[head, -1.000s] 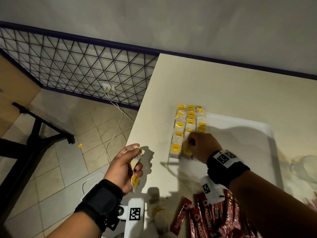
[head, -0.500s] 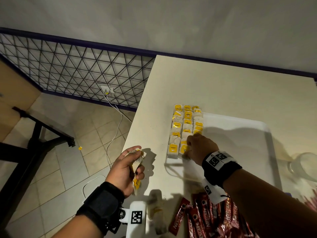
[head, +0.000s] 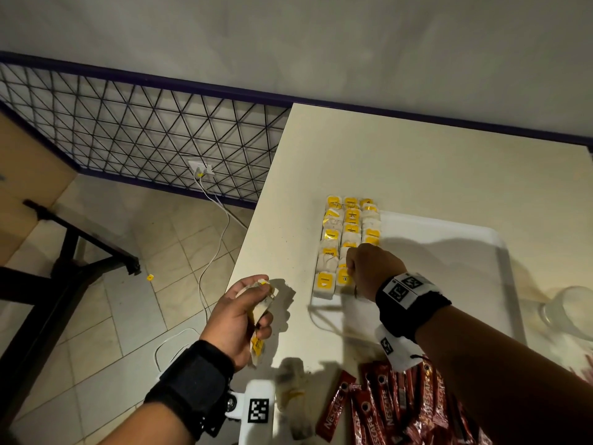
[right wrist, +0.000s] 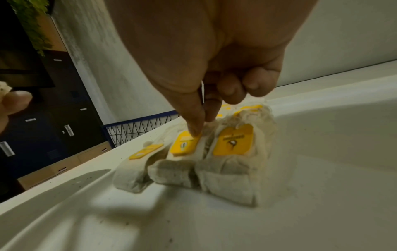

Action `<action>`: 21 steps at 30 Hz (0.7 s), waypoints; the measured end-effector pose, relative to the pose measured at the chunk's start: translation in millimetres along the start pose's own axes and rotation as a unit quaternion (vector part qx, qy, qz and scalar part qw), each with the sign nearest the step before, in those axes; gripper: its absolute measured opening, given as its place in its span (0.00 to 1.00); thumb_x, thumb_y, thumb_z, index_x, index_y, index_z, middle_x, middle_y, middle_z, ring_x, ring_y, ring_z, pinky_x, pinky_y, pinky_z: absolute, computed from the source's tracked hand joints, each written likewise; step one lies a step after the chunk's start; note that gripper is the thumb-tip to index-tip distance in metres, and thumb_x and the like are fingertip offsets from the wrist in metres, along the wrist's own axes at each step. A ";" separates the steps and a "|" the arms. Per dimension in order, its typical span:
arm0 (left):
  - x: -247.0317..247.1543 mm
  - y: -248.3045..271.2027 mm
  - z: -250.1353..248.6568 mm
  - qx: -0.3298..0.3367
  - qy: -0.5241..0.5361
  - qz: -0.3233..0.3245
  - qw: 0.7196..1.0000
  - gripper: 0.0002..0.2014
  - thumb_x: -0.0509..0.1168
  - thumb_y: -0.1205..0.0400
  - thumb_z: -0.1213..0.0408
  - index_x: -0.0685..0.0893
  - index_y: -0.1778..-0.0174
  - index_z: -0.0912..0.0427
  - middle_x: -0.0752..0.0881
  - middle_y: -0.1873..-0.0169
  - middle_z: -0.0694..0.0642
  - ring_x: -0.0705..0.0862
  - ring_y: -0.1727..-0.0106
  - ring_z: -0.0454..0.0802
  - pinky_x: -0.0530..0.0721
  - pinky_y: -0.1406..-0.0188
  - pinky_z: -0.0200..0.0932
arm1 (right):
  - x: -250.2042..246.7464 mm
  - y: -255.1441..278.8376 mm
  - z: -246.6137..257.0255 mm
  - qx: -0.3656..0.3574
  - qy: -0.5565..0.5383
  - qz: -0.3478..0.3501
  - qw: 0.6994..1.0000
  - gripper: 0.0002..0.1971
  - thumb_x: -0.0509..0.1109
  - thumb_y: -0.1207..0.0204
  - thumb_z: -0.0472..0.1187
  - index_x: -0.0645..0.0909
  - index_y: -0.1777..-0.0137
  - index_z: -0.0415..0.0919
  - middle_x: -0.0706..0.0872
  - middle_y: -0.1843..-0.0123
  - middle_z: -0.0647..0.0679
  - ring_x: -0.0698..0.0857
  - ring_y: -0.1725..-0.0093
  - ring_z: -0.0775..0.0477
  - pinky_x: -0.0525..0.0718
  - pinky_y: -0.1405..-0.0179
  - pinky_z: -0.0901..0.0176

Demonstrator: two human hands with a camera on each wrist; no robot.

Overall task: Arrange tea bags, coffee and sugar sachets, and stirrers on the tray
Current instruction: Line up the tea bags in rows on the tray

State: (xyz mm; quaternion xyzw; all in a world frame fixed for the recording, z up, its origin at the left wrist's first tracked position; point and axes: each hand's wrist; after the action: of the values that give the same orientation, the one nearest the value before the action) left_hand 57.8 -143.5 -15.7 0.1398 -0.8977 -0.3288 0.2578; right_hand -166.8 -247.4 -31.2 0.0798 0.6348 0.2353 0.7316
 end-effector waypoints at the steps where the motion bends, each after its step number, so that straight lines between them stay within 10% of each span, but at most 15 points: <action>1: 1.9 0.1 0.2 0.003 -0.048 -0.001 0.999 0.16 0.72 0.33 0.65 0.84 0.50 0.58 0.83 0.66 0.54 0.69 0.78 0.51 0.63 0.80 0.34 | 0.3 1.1 0.1 0.000 -0.007 -0.009 1.000 0.06 0.63 0.20 0.41 0.78 0.46 0.44 0.81 0.46 0.46 0.84 0.48 0.40 0.84 0.50 0.49; 4: 14.2 -1.5 -1.7 0.049 -0.313 0.045 0.947 0.10 0.75 0.31 0.63 0.86 0.56 0.52 0.81 0.73 0.46 0.72 0.80 0.45 0.67 0.80 0.34 | 5.1 7.3 -4.2 0.006 -0.042 -0.032 0.999 0.05 0.62 0.19 0.45 0.76 0.47 0.47 0.80 0.48 0.48 0.82 0.53 0.43 0.81 0.55 0.53; 7: 27.0 -14.4 -3.8 0.126 -0.597 0.124 0.782 0.07 0.70 0.26 0.62 0.84 0.60 0.42 0.85 0.65 0.36 0.81 0.66 0.28 0.74 0.66 0.23 | 9.7 17.4 -8.9 -0.019 -0.069 -0.029 0.997 0.04 0.64 0.20 0.44 0.80 0.50 0.49 0.82 0.50 0.50 0.82 0.53 0.45 0.75 0.59 0.58; 10: 45.2 -29.1 -4.4 0.108 -0.709 0.182 0.673 0.15 0.64 0.29 0.54 0.85 0.48 0.44 0.88 0.49 0.44 0.84 0.47 0.46 0.82 0.48 0.38 | 13.0 25.3 -9.8 -0.069 -0.067 0.006 0.995 0.08 0.63 0.20 0.44 0.84 0.48 0.50 0.84 0.46 0.50 0.83 0.47 0.45 0.81 0.52 0.56; 13: 63.7 -39.2 0.7 0.075 -0.750 0.203 0.625 0.12 0.63 0.25 0.56 0.84 0.46 0.45 0.86 0.49 0.51 0.82 0.49 0.53 0.78 0.53 0.38 | 16.4 28.2 -8.2 -0.089 -0.048 0.029 0.994 0.11 0.60 0.18 0.44 0.84 0.45 0.49 0.83 0.43 0.49 0.83 0.44 0.44 0.82 0.48 0.55; 18: 61.6 -65.5 21.2 0.075 -0.784 0.204 0.581 0.11 0.50 0.36 0.38 0.74 0.70 0.36 0.85 0.55 0.50 0.85 0.52 0.56 0.84 0.54 0.47 | 20.7 27.8 -6.6 -0.080 -0.041 0.046 0.995 0.13 0.61 0.19 0.45 0.84 0.40 0.52 0.79 0.38 0.51 0.80 0.38 0.46 0.78 0.43 0.56; 21: 70.6 -58.3 16.0 0.101 -0.786 0.184 0.582 0.10 0.61 0.27 0.44 0.79 0.59 0.45 0.87 0.54 0.51 0.84 0.52 0.56 0.83 0.52 0.46 | 24.3 26.6 -6.7 -0.076 -0.032 0.053 0.995 0.14 0.60 0.18 0.46 0.82 0.36 0.49 0.79 0.37 0.49 0.80 0.37 0.45 0.78 0.43 0.54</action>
State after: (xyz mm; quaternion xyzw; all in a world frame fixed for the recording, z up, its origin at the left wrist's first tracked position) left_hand -4.8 -208.4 -38.5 -0.3160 -0.7839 -0.1630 -0.5089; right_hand -177.7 -214.5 -43.0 0.0650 0.5860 0.3185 0.7422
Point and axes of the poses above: each hand's wrist, its own y-axis away from the middle knuckle, its own x-axis out of the palm, z = x × y
